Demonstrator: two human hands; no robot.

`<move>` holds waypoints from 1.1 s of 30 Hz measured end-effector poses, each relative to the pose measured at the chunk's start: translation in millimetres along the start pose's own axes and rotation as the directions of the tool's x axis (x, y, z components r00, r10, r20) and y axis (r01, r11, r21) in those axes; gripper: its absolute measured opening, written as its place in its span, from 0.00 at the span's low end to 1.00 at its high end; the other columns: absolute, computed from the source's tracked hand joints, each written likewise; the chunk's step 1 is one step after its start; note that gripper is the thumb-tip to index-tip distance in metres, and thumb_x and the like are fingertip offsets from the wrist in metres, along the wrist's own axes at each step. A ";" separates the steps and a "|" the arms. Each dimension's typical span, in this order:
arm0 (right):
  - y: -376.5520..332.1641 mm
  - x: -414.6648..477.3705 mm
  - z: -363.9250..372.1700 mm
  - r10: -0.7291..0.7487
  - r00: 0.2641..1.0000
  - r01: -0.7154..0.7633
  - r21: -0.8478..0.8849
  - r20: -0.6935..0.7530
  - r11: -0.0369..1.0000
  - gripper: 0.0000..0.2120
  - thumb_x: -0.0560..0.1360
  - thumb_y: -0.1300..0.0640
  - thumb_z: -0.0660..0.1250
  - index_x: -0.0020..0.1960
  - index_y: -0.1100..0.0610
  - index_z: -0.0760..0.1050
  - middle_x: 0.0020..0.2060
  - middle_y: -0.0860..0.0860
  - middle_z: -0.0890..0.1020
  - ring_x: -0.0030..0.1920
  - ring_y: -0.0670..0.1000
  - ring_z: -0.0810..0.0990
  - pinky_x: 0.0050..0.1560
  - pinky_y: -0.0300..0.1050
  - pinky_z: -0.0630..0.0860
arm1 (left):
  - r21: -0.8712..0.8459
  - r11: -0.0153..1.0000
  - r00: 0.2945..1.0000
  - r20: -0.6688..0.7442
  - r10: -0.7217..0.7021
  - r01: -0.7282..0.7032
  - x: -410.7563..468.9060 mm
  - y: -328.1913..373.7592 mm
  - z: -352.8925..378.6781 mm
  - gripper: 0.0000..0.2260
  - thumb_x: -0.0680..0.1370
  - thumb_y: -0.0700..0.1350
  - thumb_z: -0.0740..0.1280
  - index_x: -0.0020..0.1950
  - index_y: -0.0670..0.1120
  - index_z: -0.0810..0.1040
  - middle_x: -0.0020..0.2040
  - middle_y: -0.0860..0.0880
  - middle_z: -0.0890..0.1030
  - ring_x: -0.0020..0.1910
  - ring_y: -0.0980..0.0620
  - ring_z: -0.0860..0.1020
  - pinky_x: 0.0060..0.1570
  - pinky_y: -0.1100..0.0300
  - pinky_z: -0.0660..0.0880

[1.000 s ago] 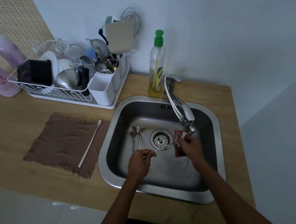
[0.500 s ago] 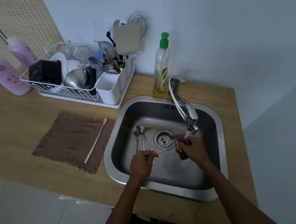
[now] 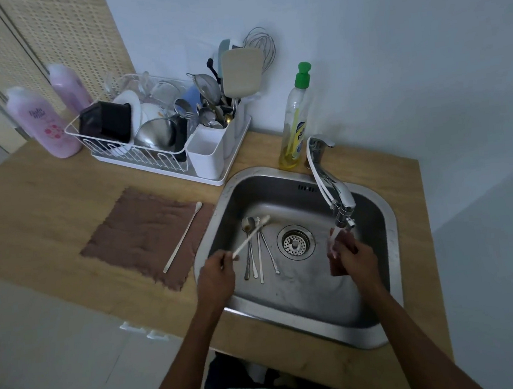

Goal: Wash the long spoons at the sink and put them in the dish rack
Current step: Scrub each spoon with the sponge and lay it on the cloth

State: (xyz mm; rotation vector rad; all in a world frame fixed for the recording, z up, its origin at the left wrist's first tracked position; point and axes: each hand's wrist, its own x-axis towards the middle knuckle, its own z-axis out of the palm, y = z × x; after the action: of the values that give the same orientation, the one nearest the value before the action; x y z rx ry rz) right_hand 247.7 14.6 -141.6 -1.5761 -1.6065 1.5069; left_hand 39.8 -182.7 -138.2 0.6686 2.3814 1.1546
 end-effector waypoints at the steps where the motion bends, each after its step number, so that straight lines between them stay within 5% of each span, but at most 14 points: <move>1: -0.8 -1.0 0.3 0.016 1.000 -0.017 0.041 0.019 0.999 0.05 0.77 0.53 0.71 0.45 0.47 0.76 0.44 0.48 0.81 0.50 0.51 0.80 0.56 0.49 0.76 | 0.008 1.000 0.998 -0.062 -0.010 0.010 3.9 -3.6 -9.9 0.10 0.82 0.42 0.60 0.46 0.43 0.79 0.40 0.42 0.81 0.40 0.43 0.79 0.40 0.56 0.70; 6: -12.1 -7.3 16.8 0.081 0.995 -0.091 0.179 0.060 0.980 0.07 0.74 0.54 0.75 0.48 0.53 0.79 0.43 0.53 0.82 0.45 0.51 0.80 0.44 0.48 0.81 | 0.050 0.987 0.954 -0.269 -0.134 0.152 31.6 -22.5 -63.5 0.16 0.83 0.44 0.56 0.49 0.35 0.79 0.45 0.34 0.81 0.46 0.36 0.79 0.43 0.53 0.69; 10: -15.6 0.1 29.2 0.233 0.968 -0.252 0.427 0.098 0.869 0.04 0.77 0.56 0.70 0.50 0.55 0.81 0.47 0.56 0.82 0.48 0.53 0.80 0.58 0.57 0.79 | 0.121 0.950 0.916 -0.326 -0.235 0.287 61.5 -40.8 -96.4 0.17 0.83 0.44 0.55 0.52 0.34 0.78 0.50 0.31 0.80 0.50 0.32 0.79 0.47 0.47 0.73; 12: -19.2 -0.7 33.6 0.248 0.961 -0.274 0.527 0.120 0.804 0.06 0.79 0.59 0.65 0.51 0.55 0.80 0.46 0.54 0.82 0.46 0.50 0.80 0.52 0.52 0.79 | 0.158 0.928 0.896 -0.356 -0.266 0.339 71.6 -41.9 -104.4 0.17 0.82 0.45 0.57 0.52 0.33 0.79 0.50 0.29 0.80 0.52 0.31 0.78 0.50 0.45 0.73; 16: -19.0 -3.2 37.8 0.247 0.957 -0.287 0.635 0.153 0.717 0.10 0.80 0.62 0.57 0.49 0.54 0.76 0.42 0.53 0.81 0.44 0.51 0.80 0.49 0.57 0.79 | 0.260 0.901 0.898 -0.370 -0.240 0.347 80.7 -45.3 -113.9 0.15 0.78 0.42 0.64 0.48 0.29 0.80 0.46 0.26 0.80 0.48 0.31 0.79 0.49 0.46 0.73; 21: -8.7 1.3 38.4 0.251 0.955 -0.293 0.644 0.159 0.707 0.06 0.79 0.56 0.63 0.52 0.53 0.79 0.45 0.51 0.83 0.45 0.50 0.81 0.49 0.55 0.80 | 0.323 0.917 0.908 -0.410 -0.089 0.236 94.6 -44.1 -110.7 0.18 0.76 0.50 0.62 0.47 0.35 0.82 0.44 0.33 0.82 0.45 0.34 0.81 0.47 0.47 0.76; 23: -9.6 2.0 38.9 0.260 0.955 -0.295 0.585 0.146 0.756 0.06 0.77 0.53 0.70 0.51 0.53 0.80 0.41 0.51 0.81 0.41 0.49 0.79 0.46 0.50 0.79 | 0.337 0.941 0.946 -0.311 0.090 0.021 91.9 -23.2 -94.0 0.15 0.77 0.54 0.61 0.52 0.46 0.82 0.47 0.44 0.84 0.45 0.42 0.82 0.47 0.51 0.77; 26: -5.6 6.5 40.4 0.302 0.945 -0.318 0.590 0.130 0.742 0.07 0.77 0.54 0.70 0.54 0.53 0.80 0.45 0.51 0.82 0.43 0.49 0.79 0.42 0.46 0.79 | 0.216 0.951 0.975 0.044 0.217 -0.222 88.4 16.6 -53.8 0.08 0.79 0.52 0.64 0.52 0.50 0.80 0.43 0.54 0.82 0.41 0.54 0.80 0.45 0.58 0.77; 29: -1.6 10.2 41.7 0.324 0.929 -0.351 0.695 0.177 0.627 0.11 0.80 0.60 0.60 0.56 0.54 0.80 0.44 0.51 0.84 0.42 0.49 0.82 0.41 0.47 0.80 | 0.328 0.923 0.933 0.353 0.076 -0.199 95.9 21.0 5.0 0.10 0.79 0.52 0.65 0.49 0.47 0.81 0.41 0.50 0.83 0.41 0.52 0.82 0.45 0.58 0.78; 33: 1.9 6.3 44.2 0.364 0.897 -0.421 0.735 0.250 0.532 0.17 0.77 0.63 0.54 0.57 0.58 0.79 0.46 0.55 0.83 0.44 0.53 0.82 0.42 0.52 0.83 | 0.443 0.896 0.940 0.319 -0.124 -0.032 116.7 -7.3 60.2 0.11 0.78 0.51 0.67 0.53 0.44 0.80 0.48 0.45 0.83 0.48 0.48 0.82 0.49 0.54 0.80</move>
State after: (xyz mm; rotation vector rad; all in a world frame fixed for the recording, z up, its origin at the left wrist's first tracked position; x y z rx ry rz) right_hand 208.6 2.8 -159.7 -1.3785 -0.4093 2.1083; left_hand -22.5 -82.4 -196.2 0.8687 2.3452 0.4173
